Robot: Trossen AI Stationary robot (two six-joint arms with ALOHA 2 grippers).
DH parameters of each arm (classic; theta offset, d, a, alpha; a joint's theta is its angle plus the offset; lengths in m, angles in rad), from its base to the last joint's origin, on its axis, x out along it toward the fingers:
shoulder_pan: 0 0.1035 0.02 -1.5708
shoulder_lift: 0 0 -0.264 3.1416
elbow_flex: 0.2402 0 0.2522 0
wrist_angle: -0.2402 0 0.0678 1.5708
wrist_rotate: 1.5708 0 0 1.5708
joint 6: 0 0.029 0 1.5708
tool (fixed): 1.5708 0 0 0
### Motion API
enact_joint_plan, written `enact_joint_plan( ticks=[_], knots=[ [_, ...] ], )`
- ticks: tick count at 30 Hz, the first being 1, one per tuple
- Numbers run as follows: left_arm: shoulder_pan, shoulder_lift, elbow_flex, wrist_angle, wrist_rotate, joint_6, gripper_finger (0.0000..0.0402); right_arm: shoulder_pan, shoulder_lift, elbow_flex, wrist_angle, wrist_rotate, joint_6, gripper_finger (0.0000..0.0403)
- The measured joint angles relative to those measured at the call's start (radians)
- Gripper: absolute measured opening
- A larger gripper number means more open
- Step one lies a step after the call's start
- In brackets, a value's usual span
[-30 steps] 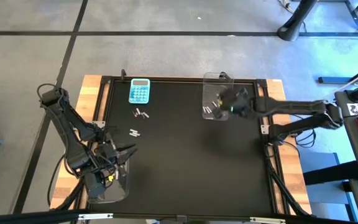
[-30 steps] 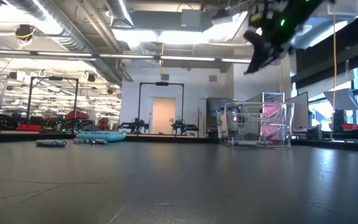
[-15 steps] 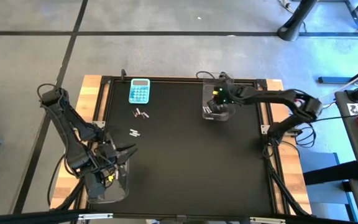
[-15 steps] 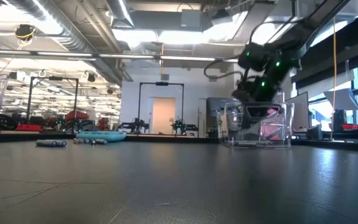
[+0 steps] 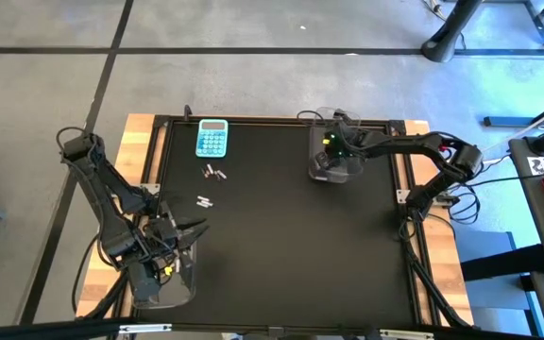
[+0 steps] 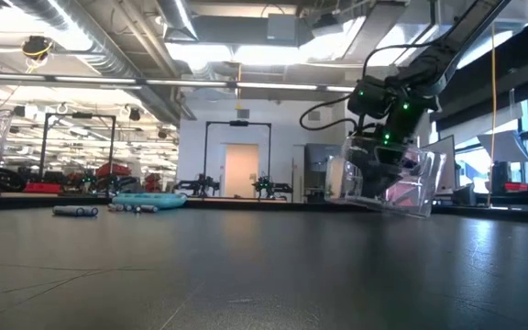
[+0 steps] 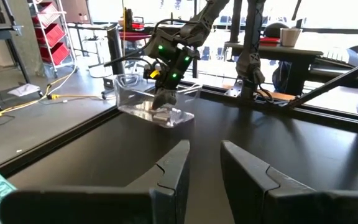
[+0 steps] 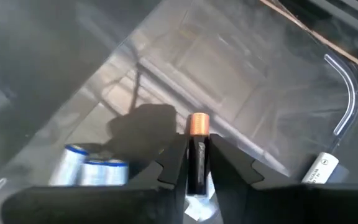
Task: Sort batteries
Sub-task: Put the black battery into the bottom transparent bin
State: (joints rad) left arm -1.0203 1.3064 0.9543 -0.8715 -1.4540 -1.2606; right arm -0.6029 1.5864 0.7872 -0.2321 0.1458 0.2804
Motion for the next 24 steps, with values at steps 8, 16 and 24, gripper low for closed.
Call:
enact_joint_plan(
  ticks=[8,16,24],
  knots=[
    [0.000,0.000,0.000,0.000,0.000,0.000,0.0082,0.000,0.000,0.000,-0.004,-0.006,0.002,0.0063],
    [0.000,0.000,0.000,0.000,0.000,0.000,0.0082,-0.001,-0.001,0.002,-0.052,-0.022,0.005,0.0031],
    [0.000,0.000,0.000,-0.003,0.000,0.004,0.0082,-0.003,-0.002,0.002,-0.118,-0.064,0.020,0.0091]
  ],
)
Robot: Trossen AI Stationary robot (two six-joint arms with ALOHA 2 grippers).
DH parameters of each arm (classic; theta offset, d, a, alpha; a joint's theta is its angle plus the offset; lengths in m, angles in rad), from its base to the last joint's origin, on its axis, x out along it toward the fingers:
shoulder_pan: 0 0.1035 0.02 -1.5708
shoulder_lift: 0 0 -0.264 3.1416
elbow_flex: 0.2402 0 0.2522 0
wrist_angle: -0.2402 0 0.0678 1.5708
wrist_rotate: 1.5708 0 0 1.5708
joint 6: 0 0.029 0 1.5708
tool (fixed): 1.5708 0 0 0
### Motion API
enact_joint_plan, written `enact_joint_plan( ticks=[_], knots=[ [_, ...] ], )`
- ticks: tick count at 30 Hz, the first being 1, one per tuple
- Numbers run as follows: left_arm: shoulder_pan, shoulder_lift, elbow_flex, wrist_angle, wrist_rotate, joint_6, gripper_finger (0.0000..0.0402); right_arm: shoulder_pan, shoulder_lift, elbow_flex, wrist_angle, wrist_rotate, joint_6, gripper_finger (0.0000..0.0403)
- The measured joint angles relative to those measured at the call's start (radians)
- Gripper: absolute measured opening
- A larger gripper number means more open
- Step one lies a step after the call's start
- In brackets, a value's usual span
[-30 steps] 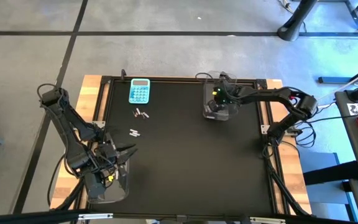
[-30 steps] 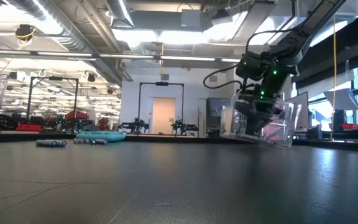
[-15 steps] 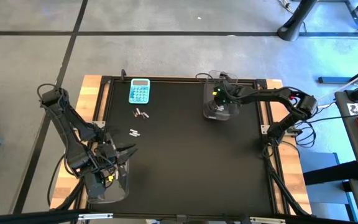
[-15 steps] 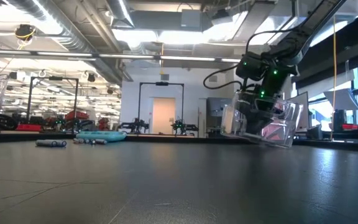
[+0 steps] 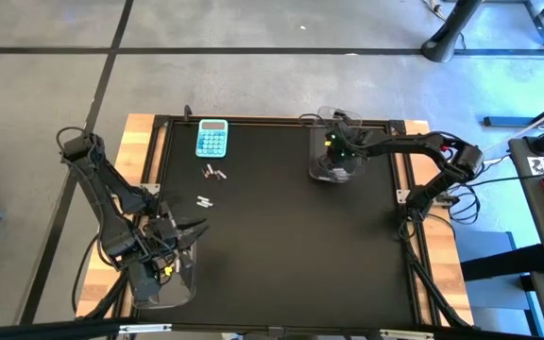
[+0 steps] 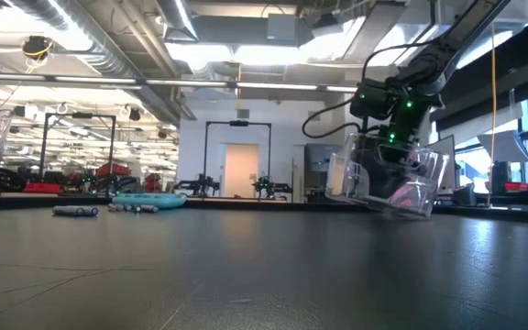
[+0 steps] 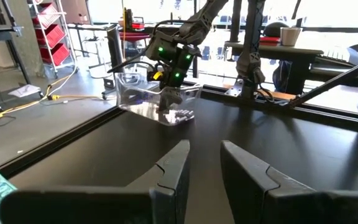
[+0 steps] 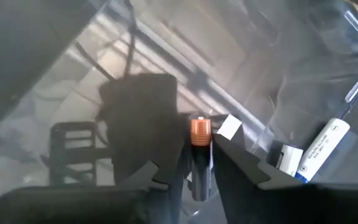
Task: Sort batteries
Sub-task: Put the black battery into the bottom transparent bin
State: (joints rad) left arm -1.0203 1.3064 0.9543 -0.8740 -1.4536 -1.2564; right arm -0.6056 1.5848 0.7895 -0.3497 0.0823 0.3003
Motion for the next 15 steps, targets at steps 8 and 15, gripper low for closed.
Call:
enact_joint_plan(
  ticks=[8,15],
  knots=[
    [-0.001,0.000,0.000,-0.001,0.000,0.005,0.0082,-0.006,0.000,-0.001,-0.032,-0.048,0.009,0.0110],
    [-0.001,0.000,0.000,-0.001,0.000,0.016,0.0082,-0.006,0.000,0.000,-0.053,-0.076,0.000,0.0030]
  ],
)
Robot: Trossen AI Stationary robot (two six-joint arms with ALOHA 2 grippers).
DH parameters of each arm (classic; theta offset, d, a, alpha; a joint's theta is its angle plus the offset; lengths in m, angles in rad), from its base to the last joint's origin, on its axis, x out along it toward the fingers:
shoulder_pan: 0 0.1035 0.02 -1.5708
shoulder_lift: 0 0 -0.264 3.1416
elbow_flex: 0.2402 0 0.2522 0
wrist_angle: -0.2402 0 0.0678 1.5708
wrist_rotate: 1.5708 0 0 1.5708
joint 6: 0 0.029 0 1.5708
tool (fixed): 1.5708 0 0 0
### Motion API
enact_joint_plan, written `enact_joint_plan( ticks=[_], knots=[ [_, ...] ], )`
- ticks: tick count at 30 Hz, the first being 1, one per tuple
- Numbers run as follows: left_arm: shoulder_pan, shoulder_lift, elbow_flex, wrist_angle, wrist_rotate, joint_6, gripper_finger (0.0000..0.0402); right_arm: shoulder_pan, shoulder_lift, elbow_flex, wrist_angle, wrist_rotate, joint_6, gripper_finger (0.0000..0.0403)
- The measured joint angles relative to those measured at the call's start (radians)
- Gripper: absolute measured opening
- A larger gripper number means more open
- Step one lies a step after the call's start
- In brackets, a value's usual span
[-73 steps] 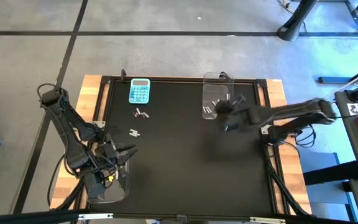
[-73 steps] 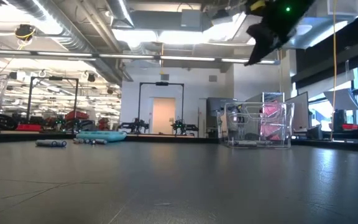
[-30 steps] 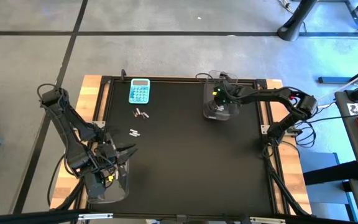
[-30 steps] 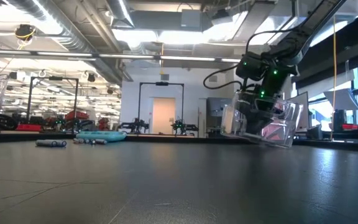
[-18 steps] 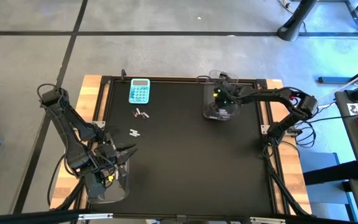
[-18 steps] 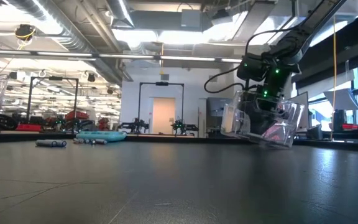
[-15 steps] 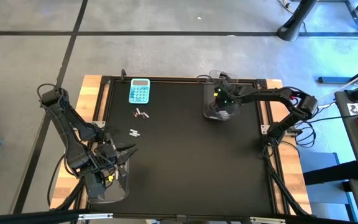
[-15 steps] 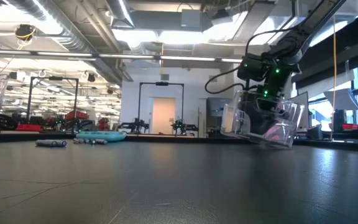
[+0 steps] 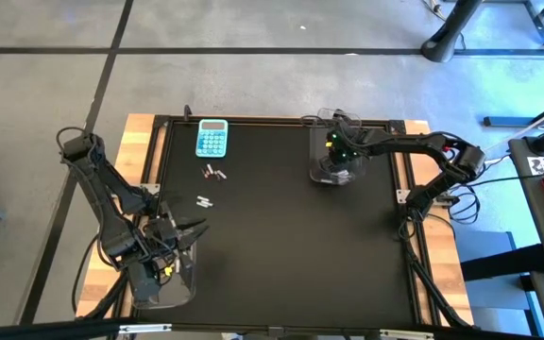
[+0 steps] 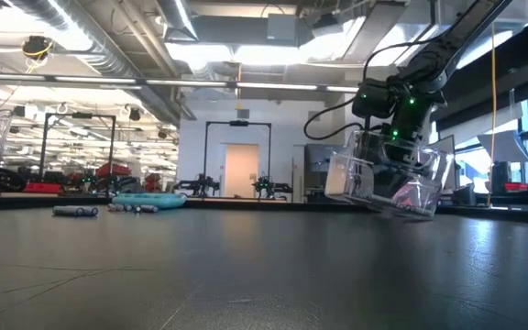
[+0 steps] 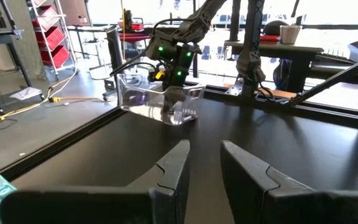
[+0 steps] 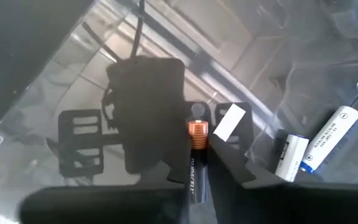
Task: Sort batteries
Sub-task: Put the black battery into the bottom transparent bin
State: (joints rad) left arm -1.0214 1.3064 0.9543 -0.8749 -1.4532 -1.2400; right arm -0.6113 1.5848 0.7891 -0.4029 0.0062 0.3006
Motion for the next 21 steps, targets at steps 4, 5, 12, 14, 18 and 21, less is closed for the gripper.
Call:
enact_joint_plan(
  ticks=[4,5,12,14,18,21],
  knots=[
    [0.000,0.000,0.000,0.000,0.000,0.003,0.0082,0.000,0.000,0.000,-0.008,-0.017,-0.018,0.0017],
    [0.000,0.000,0.000,0.000,0.000,0.003,0.0082,0.000,0.000,0.000,-0.007,-0.015,-0.019,0.0020],
    [0.000,0.000,0.000,-0.002,0.001,0.013,0.0082,0.003,0.004,0.044,-0.031,-0.018,-0.015,0.0012],
    [0.000,0.000,0.000,-0.002,0.007,0.012,0.0082,0.003,0.008,0.074,-0.046,-0.024,-0.013,0.0012],
    [0.000,0.000,0.000,0.000,0.021,0.009,0.0082,0.003,0.009,0.122,-0.061,-0.056,-0.011,0.0007],
    [-0.001,0.000,0.000,0.000,0.036,0.007,0.0082,0.003,0.008,0.145,-0.061,-0.060,-0.013,0.0001]
  ],
)
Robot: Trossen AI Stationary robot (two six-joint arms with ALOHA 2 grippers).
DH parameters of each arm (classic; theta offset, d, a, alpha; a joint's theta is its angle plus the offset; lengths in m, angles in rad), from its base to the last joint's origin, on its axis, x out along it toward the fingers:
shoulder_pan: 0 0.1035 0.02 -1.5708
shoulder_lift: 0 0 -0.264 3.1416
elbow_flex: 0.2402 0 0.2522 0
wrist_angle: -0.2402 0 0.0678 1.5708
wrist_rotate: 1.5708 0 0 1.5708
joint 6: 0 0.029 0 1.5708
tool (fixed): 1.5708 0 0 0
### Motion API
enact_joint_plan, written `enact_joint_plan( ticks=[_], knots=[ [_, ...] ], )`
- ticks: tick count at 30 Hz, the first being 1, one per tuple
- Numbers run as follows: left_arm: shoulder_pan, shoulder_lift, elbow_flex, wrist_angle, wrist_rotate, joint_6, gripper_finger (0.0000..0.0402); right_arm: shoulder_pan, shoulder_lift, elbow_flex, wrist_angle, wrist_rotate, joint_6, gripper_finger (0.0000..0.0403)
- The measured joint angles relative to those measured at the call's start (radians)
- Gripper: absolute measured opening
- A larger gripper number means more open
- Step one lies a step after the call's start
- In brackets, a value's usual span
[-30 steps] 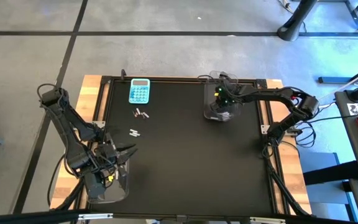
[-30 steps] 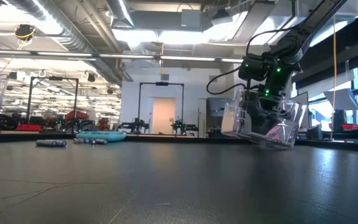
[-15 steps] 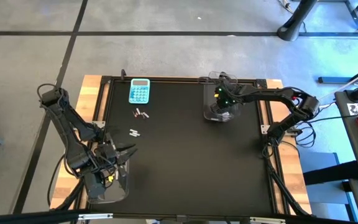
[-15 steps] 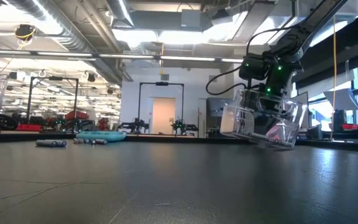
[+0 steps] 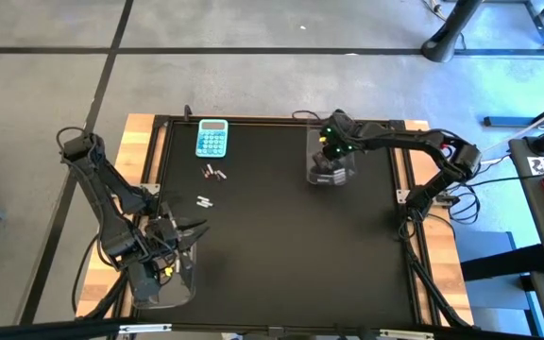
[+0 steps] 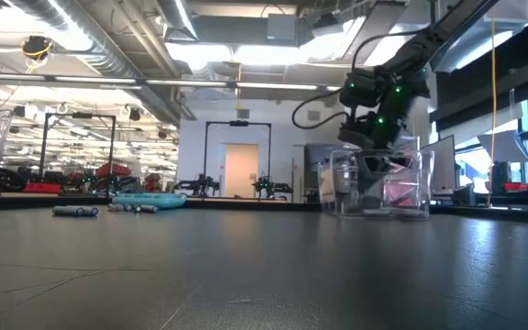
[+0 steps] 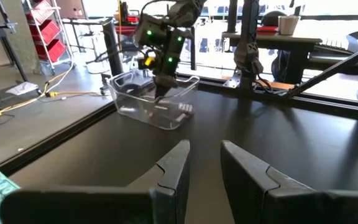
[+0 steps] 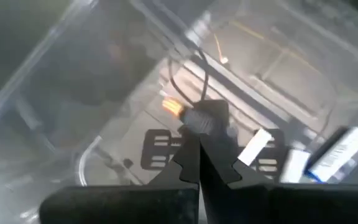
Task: Sort batteries
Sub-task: Put the black battery into the bottom transparent bin
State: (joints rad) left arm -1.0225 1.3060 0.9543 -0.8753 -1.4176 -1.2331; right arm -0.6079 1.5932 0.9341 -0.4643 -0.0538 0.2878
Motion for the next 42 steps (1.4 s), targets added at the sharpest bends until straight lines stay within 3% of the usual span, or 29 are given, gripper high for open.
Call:
enact_joint_plan(
  ticks=[8,13,24,28,35,42],
  knots=[
    [-0.015,0.000,0.000,0.001,0.002,-0.001,0.0082,0.008,-0.012,0.063,-0.009,0.010,-0.031,0.0001],
    [-0.018,0.000,0.000,0.001,0.001,-0.010,0.0082,0.008,-0.004,0.063,-0.006,0.024,-0.038,0.0022],
    [-0.018,0.000,0.000,0.000,0.001,-0.013,0.0082,0.005,0.154,0.064,0.197,0.046,0.032,0.0184],
    [-0.018,0.000,0.000,0.000,0.001,-0.020,0.0082,0.005,0.202,0.065,0.260,0.097,0.059,0.0217],
    [-0.018,0.000,0.000,0.001,0.001,-0.038,0.0082,0.006,0.240,0.067,0.254,0.193,0.075,0.0206],
    [-0.018,0.000,0.000,0.001,0.001,-0.039,0.0082,0.005,0.202,0.064,0.197,0.184,0.071,0.0175]
  ],
)
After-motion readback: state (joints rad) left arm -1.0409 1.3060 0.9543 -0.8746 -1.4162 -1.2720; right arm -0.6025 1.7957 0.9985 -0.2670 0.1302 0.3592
